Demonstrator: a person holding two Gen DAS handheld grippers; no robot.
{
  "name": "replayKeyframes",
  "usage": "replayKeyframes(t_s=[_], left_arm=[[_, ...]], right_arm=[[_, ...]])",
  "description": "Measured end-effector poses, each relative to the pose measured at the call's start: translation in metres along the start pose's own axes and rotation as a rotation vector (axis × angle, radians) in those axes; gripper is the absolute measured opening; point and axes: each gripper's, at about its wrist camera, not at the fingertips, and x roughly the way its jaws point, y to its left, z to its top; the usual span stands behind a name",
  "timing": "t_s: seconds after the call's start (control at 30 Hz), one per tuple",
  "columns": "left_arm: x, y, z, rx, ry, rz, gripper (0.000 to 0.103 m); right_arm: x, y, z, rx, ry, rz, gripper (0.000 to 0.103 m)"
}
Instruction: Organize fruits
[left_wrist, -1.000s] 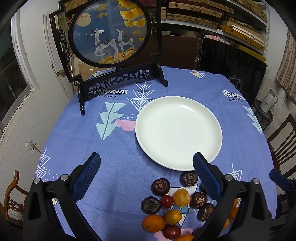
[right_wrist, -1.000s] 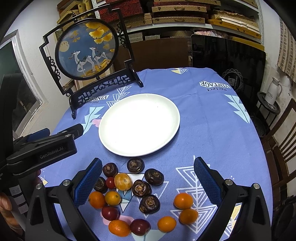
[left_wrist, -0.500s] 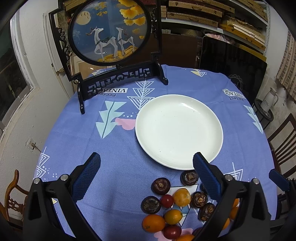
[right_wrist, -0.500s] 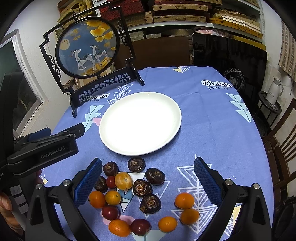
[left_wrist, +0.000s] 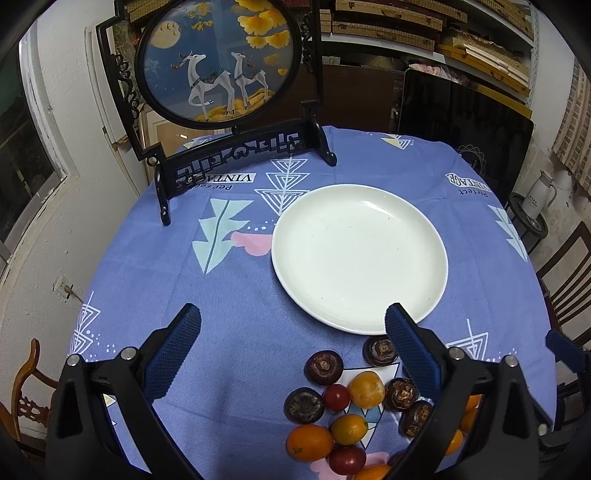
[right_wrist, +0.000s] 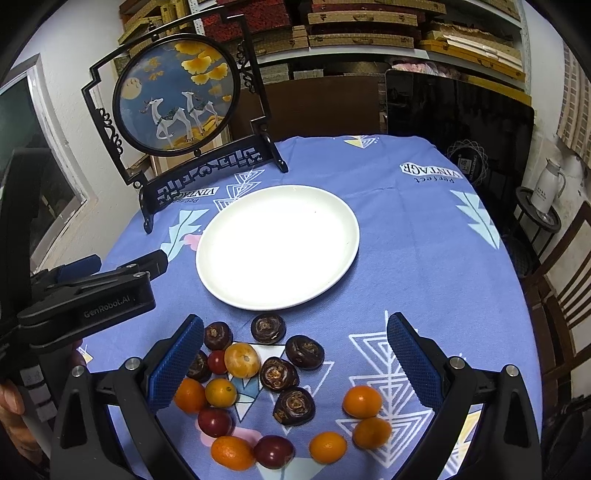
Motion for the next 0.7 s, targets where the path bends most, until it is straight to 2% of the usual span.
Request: replayKeyframes(t_s=[0.17, 0.33, 0.53, 0.7], left_arm=[[0.002, 0.004, -0.004, 0.002, 0.012, 0.006, 0.098], [0.004, 0.0, -0.007, 0.011, 0.024, 0.006, 0.098], [0.002, -0.008, -0.011, 0.041, 0.011, 0.015, 0.098], [0.003, -0.006, -0.014, 0.042, 0.023, 0.026, 0.098]], right_arm=[[-0.006, -0.018, -0.01, -0.042, 0.004, -0.025, 0.099], [-0.005, -0.035, -0.017, 0.006, 0.032, -0.036, 0.099], [-0.004, -0.022, -0.007, -0.019, 0.024, -0.077, 0.099], [-0.005, -0.015, 0.0, -0.037, 0.008, -0.057, 0.099]])
